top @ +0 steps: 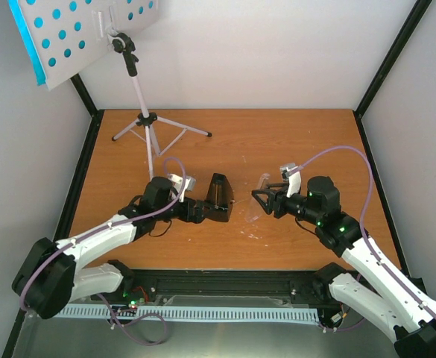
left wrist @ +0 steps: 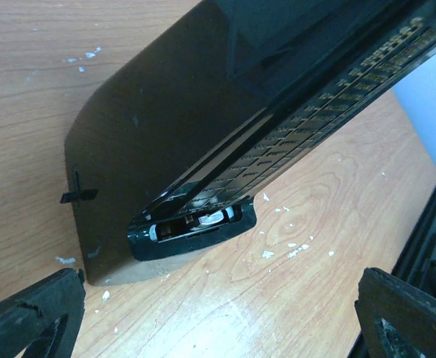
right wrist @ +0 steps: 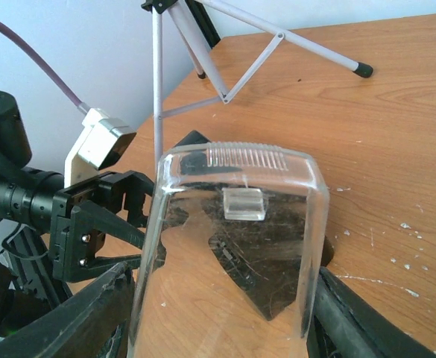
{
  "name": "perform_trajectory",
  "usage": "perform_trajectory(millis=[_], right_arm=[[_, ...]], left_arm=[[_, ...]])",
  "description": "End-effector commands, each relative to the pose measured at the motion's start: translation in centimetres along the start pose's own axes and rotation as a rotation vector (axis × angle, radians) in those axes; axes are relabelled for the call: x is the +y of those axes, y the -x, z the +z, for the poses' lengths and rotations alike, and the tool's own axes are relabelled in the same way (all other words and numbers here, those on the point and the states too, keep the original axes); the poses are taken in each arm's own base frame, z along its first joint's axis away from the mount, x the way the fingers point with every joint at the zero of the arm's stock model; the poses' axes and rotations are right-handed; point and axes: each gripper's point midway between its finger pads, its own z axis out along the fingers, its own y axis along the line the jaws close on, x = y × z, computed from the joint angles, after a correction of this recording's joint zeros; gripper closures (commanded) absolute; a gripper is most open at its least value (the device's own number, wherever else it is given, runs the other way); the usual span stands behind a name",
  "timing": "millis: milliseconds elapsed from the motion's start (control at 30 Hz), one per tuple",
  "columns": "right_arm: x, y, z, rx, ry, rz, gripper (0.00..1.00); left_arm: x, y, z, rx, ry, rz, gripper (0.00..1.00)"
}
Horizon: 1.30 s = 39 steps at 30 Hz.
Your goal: Pack up the instrument practice props
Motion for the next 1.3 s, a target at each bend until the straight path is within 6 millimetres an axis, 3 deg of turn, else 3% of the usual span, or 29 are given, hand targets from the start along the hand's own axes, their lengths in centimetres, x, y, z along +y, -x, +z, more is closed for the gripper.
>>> perform_trajectory(millis=[0, 267, 367, 700, 833, 1000, 1067, 1167, 1267], right_arm=[[0.2, 0.6, 0.0, -0.031, 0.001, 0.008, 0.47], [0.2, 0.8, -0.1, -0.035, 0.001, 0.001, 0.47], [0.2, 0.7, -0.3, -0.046, -0.002, 0.004, 0.47], [0.1, 0.5, -0.3, -0.044, 0.001, -0.004, 0.47], [0.1, 0.5, -0.6, -0.048, -0.014, -0.059, 0.47], [-1.1, 0.6, -1.1, -0.072, -0.087, -0.141, 0.47], [-1.5, 0.6, -1.3, -0.098, -0.108, -0.178, 0.47], [-2.3, 0.6, -1.4, -0.13, -0.143, -0.232, 0.47], [-2.5, 0.9, -1.2, -0.169, -0.15, -0.269, 0.48]], left_arm=[[-2.0, 1.9, 0.0, -0.06, -0.182, 0.12, 0.0], [0.4, 0.1, 3.2, 0.023, -0.167, 0.19, 0.0], [0.5, 0.2, 3.5, 0.025, -0.163, 0.192, 0.01], [-1.4, -0.1, 3.3, -0.01, -0.289, 0.171, 0.01], [-4.1, -0.3, 4.2, 0.013, -0.358, 0.194, 0.01], [-7.5, -2.5, 6.5, 0.098, -0.453, 0.204, 0.02], [-7.9, -2.8, 7.1, 0.108, -0.451, 0.198, 0.02], [-8.0, -1.8, 6.6, 0.071, -0.421, 0.176, 0.02], [-8.5, 0.8, 4.9, 0.019, -0.374, 0.171, 0.01]])
